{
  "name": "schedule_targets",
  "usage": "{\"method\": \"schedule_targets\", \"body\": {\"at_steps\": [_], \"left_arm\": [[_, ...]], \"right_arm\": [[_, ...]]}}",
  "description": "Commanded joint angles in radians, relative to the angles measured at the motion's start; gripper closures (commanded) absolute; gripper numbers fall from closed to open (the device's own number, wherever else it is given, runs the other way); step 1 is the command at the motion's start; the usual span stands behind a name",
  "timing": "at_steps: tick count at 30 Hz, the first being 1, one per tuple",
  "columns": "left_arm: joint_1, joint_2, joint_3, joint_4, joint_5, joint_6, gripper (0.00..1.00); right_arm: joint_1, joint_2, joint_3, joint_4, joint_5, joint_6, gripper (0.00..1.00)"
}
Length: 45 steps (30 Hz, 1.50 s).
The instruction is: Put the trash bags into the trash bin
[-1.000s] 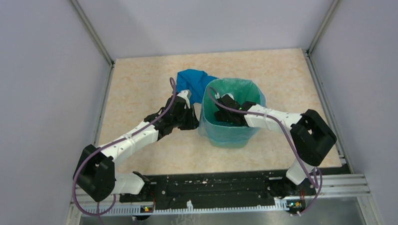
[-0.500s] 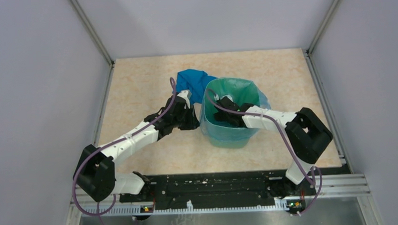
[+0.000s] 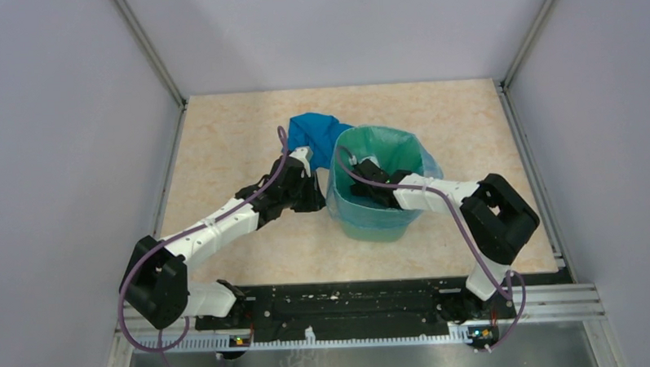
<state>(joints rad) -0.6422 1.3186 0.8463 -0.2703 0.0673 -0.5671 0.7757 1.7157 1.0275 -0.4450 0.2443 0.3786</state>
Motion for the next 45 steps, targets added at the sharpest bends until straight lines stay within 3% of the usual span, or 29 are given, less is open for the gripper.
{"method": "schedule_targets", "body": {"at_steps": [1,17,45], "left_arm": [[0.003,0.004,0.017,0.027,0.007,0.019,0.64],[0.004,0.017,0.03,0.025,0.022,0.022,0.64],[0.004,0.028,0.033,0.025,0.037,0.016,0.65]], "right_arm": [[-0.008,0.062,-0.028,0.019,0.015,0.007,0.31],[-0.008,-0.038,0.103,-0.156,0.041,0.027,0.31],[-0.008,-0.151,0.179,-0.254,0.051,0.055,0.33]]}}
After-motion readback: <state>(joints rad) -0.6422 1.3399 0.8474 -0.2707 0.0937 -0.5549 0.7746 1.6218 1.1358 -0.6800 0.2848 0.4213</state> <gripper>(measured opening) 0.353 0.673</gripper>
